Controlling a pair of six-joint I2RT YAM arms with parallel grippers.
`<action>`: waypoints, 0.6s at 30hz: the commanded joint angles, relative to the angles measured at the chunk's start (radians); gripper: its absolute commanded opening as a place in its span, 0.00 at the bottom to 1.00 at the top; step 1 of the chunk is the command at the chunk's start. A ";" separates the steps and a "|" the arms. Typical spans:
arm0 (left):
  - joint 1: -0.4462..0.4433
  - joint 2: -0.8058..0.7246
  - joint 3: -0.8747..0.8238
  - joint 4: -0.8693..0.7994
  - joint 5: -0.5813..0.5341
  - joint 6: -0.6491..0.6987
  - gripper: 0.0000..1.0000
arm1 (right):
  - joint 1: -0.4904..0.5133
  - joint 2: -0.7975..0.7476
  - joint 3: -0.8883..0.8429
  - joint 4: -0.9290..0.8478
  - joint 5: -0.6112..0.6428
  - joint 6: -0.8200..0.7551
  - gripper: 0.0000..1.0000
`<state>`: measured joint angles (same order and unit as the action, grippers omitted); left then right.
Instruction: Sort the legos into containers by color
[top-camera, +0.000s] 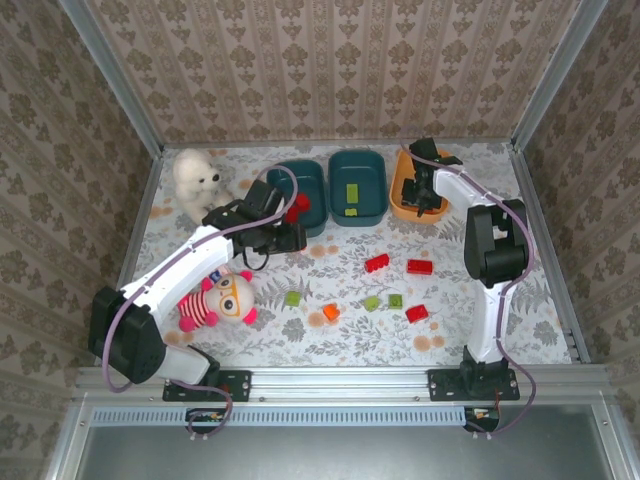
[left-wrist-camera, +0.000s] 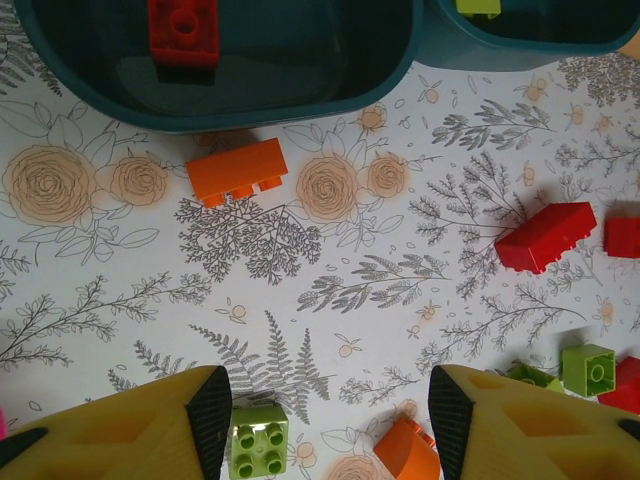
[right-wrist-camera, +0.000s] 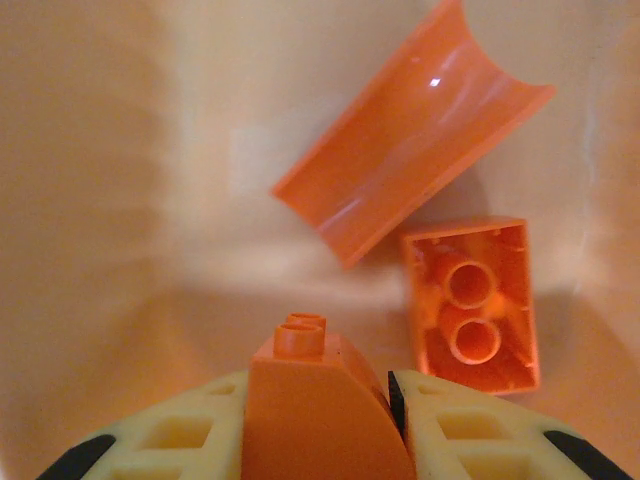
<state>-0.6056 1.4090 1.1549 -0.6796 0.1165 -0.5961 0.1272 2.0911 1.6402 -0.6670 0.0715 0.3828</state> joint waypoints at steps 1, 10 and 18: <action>-0.006 0.004 0.029 -0.020 -0.006 0.030 0.58 | -0.010 0.025 0.036 -0.060 -0.015 0.015 0.34; -0.011 0.009 0.041 -0.029 -0.011 0.050 0.59 | -0.007 -0.017 0.101 -0.088 -0.014 -0.020 0.63; -0.074 0.124 0.141 -0.009 0.069 0.185 0.59 | 0.064 -0.348 -0.071 0.100 -0.028 -0.022 0.62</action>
<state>-0.6441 1.4727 1.2297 -0.6952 0.1352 -0.5110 0.1478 1.9572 1.6588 -0.6697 0.0669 0.3664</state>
